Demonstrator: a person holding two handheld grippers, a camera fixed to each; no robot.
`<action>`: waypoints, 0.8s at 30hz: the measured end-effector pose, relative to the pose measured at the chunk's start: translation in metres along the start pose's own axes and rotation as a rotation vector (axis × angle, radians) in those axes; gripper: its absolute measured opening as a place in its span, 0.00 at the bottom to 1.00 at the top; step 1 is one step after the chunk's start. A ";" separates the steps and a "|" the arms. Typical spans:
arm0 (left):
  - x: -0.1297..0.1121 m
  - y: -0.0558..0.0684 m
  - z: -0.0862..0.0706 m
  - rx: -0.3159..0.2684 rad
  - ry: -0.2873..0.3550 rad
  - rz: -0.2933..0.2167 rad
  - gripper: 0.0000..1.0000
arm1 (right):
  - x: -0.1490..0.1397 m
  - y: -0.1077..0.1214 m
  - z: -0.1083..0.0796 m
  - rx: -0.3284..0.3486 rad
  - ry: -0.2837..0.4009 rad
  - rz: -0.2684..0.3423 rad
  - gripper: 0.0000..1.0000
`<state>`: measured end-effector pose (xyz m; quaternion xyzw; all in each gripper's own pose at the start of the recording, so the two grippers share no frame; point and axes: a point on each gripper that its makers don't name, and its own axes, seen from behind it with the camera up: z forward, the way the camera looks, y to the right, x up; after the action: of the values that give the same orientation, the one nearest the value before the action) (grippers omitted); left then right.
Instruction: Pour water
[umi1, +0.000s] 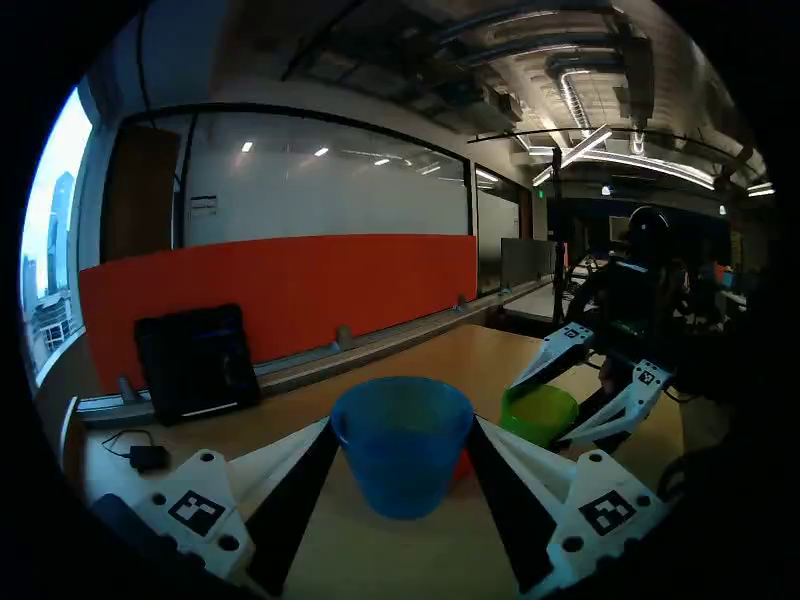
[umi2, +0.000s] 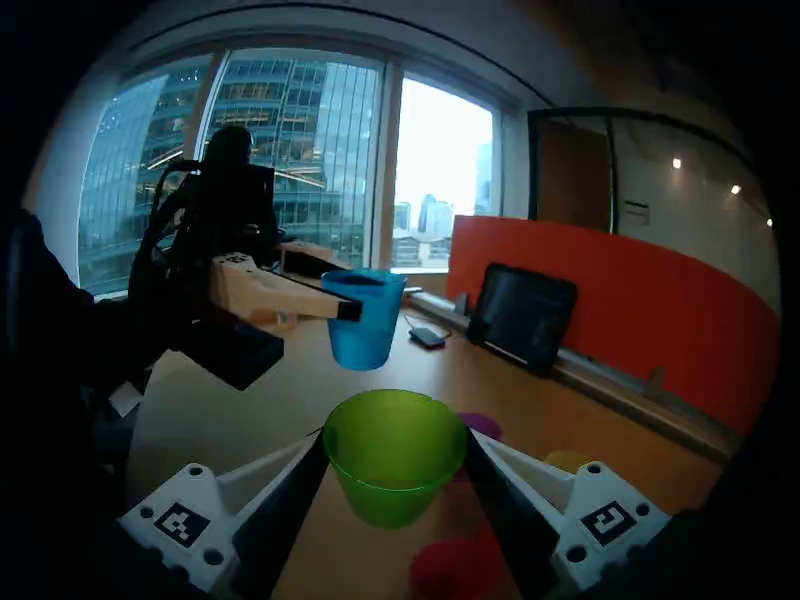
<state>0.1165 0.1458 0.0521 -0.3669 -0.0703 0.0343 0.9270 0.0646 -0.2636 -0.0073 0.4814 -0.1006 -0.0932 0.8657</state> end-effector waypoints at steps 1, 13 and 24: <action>0.001 0.000 0.000 0.000 0.002 -0.001 0.87 | 0.004 0.000 0.000 -0.003 0.012 -0.003 0.94; 0.008 -0.002 -0.002 0.003 0.021 0.002 0.87 | 0.053 0.008 -0.003 -0.033 0.138 -0.017 0.94; 0.016 -0.003 -0.005 0.007 0.043 0.016 0.87 | 0.072 0.014 -0.001 -0.044 0.173 -0.012 0.94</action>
<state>0.1335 0.1417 0.0521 -0.3646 -0.0474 0.0343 0.9293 0.1347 -0.2738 0.0099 0.4692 -0.0206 -0.0588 0.8809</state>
